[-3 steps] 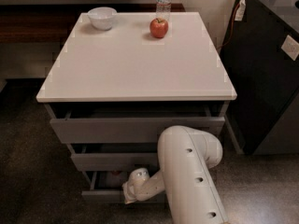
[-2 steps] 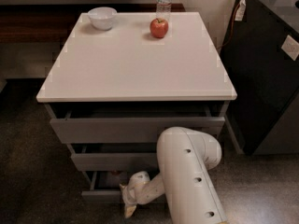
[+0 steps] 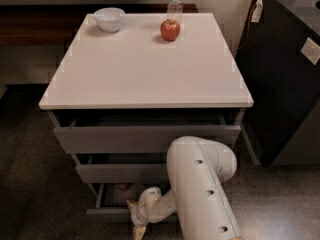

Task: Pick coke can from bottom drawer and place on counter

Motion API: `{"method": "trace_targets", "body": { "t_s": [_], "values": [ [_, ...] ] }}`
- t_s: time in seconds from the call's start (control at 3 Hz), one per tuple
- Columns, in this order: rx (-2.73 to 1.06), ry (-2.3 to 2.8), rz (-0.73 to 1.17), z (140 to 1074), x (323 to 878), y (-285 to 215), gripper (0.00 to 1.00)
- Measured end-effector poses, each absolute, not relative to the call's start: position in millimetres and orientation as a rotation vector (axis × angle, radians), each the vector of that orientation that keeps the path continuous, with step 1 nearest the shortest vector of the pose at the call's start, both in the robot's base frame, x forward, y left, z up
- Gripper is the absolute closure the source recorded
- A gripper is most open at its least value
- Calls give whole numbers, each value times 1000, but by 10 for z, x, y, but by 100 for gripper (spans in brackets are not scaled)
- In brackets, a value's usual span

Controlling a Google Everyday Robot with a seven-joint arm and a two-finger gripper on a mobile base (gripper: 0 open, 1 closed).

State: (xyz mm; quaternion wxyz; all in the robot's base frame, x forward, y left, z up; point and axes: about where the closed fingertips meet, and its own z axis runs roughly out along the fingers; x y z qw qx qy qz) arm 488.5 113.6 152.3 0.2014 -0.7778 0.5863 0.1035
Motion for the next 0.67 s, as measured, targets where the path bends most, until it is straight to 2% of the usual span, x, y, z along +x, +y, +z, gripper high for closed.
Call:
{"method": "trace_targets", "body": {
  "t_s": [0.67],
  "values": [
    [-2173, 1634, 343, 1536, 4729, 1173, 0]
  ]
}}
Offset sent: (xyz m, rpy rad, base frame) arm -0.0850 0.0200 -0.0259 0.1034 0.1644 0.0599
